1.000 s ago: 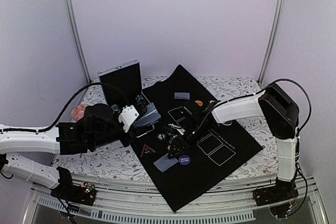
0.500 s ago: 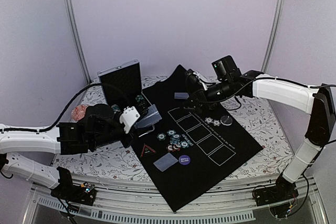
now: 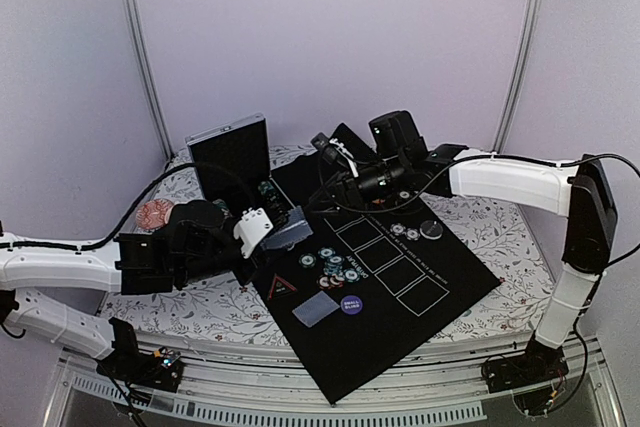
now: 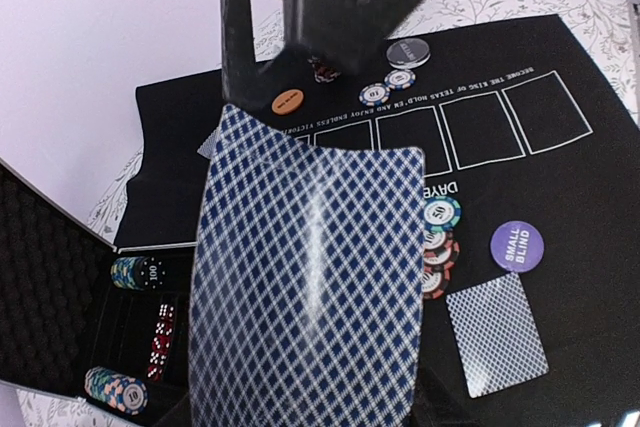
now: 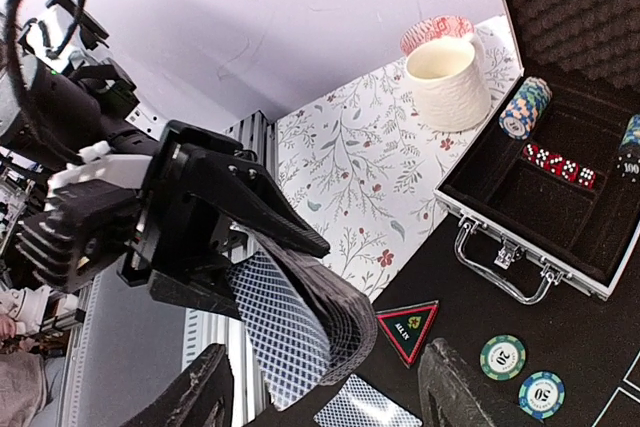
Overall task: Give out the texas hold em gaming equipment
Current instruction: Pick up the poker card from the face-down deck piles, then distribute the poker card in the big blind area.
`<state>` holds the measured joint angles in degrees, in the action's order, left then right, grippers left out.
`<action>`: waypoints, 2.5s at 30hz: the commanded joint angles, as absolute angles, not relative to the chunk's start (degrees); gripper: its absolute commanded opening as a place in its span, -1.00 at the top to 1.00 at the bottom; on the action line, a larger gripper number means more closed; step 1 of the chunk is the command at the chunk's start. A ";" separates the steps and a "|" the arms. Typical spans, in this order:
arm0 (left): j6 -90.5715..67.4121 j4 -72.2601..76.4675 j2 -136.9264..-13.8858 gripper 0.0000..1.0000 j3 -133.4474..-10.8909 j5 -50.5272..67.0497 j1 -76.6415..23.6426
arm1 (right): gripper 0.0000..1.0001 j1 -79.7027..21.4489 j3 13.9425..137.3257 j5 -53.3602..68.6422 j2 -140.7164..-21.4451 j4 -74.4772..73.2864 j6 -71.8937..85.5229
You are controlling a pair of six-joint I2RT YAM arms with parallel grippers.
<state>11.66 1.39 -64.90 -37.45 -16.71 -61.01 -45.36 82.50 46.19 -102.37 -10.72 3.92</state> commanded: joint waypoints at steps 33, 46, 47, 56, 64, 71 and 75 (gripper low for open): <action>12.17 3.42 -65.04 0.15 -38.24 -15.88 -61.52 | 0.96 -41.61 86.41 50.71 -100.86 -16.83 -0.37; 12.10 3.36 -64.99 0.16 -38.05 -16.07 -61.49 | 0.96 -23.87 87.28 44.68 -105.09 -7.52 11.31; 11.93 3.28 -64.96 0.15 -38.13 -16.08 -61.52 | 0.96 -22.47 89.31 43.50 -107.42 -7.18 11.64; 11.74 2.42 -64.75 0.15 -38.15 -16.65 -61.36 | 0.96 -17.90 118.87 42.56 -138.74 -15.88 10.58; 12.18 2.64 -66.42 0.15 -38.83 -16.51 -61.10 | 0.97 -17.57 128.10 43.57 -151.48 -9.64 16.14; 12.59 2.64 -67.39 0.16 -39.37 -16.44 -61.00 | 0.98 -17.57 129.82 41.94 -154.84 -9.28 16.68; 12.64 2.59 -67.21 0.16 -39.44 -16.57 -61.03 | 0.98 -17.58 131.22 41.61 -156.22 -10.19 15.84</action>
<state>12.29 1.67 -67.22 -37.56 -16.14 -61.01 -17.34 128.57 42.28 -154.06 -11.14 16.08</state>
